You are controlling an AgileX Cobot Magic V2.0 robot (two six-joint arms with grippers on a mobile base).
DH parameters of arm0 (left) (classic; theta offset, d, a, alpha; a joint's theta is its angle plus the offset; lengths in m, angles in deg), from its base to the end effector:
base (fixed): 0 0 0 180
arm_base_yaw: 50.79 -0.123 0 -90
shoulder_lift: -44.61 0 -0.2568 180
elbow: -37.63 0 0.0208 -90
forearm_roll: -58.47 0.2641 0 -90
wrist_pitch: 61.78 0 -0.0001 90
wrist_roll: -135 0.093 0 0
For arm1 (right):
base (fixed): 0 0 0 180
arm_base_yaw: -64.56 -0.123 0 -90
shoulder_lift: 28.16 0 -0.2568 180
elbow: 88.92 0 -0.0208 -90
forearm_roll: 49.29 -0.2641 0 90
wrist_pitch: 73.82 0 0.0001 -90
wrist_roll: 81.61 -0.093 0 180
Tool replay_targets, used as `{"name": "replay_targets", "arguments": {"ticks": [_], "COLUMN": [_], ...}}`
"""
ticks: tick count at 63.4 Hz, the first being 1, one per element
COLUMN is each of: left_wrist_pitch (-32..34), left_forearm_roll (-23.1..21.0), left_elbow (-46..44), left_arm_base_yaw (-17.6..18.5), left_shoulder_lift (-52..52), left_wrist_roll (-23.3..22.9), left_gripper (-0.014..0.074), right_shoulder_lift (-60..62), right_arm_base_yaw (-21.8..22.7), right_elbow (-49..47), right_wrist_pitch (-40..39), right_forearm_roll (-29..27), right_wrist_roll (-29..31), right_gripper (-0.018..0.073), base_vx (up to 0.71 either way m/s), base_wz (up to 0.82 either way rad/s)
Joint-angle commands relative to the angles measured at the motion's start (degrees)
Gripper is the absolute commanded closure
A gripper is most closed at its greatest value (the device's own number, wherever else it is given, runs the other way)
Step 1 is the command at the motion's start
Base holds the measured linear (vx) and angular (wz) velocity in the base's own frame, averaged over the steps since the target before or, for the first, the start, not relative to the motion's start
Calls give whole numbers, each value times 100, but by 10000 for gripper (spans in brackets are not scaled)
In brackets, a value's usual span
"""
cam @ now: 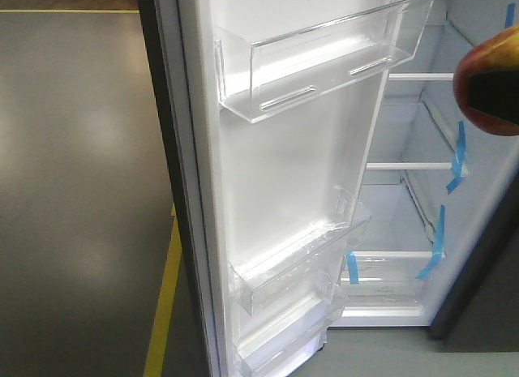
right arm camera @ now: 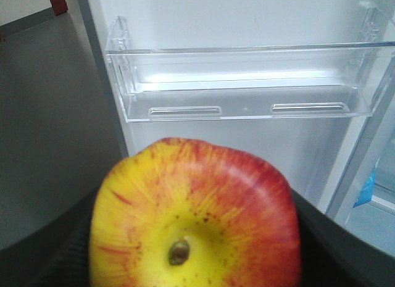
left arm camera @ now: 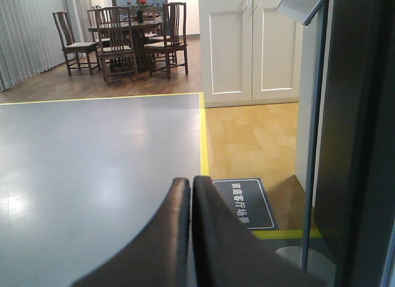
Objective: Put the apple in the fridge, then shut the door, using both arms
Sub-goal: 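Approach the refrigerator door and bring the apple above the upper door bin, then lower the apple into the upper clear door bin and open the right gripper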
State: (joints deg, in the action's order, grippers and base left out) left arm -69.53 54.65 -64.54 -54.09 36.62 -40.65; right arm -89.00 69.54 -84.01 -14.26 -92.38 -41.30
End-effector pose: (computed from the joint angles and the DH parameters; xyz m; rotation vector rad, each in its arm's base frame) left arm 0.1003 0.0049 0.1928 -0.0321 1.6327 0.0444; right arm 0.1782 0.0395 0.4406 -0.5521 1.8893 0.4142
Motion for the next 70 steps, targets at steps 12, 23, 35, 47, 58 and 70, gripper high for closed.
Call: {"name": "replay_targets", "arguments": {"ticks": [12, 23, 35, 47, 58, 70], "left_wrist_pitch": [443, 443, 443, 443, 443, 443], "left_forearm_roll": [-49, -49, -49, -49, -49, -49], "left_elbow": [123, 123, 123, 123, 123, 123], "left_arm_base_yaw": [-3, -3, -3, -3, -3, -3], "left_shoulder_lift": [80, 80, 80, 80, 80, 80], "left_wrist_roll": [-40, -40, -40, -40, -40, -40], "left_gripper": [603, 603, 603, 603, 603, 603], "right_shoulder_lift": [44, 44, 44, 44, 44, 44], "right_arm_base_yaw": [12, 12, 12, 12, 12, 12], "right_elbow": [-133, -133, -133, -133, -133, -133], "right_wrist_pitch": [-346, -346, -346, -346, -346, -346], "right_forearm_roll": [-283, -283, -283, -283, -283, -283], "right_wrist_roll": [31, 36, 31, 31, 31, 31], "right_gripper": [566, 566, 566, 566, 566, 566], "base_vx": [7, 7, 6, 4, 1, 0], "base_wz": [2, 1, 0, -1, -2, 0]}}
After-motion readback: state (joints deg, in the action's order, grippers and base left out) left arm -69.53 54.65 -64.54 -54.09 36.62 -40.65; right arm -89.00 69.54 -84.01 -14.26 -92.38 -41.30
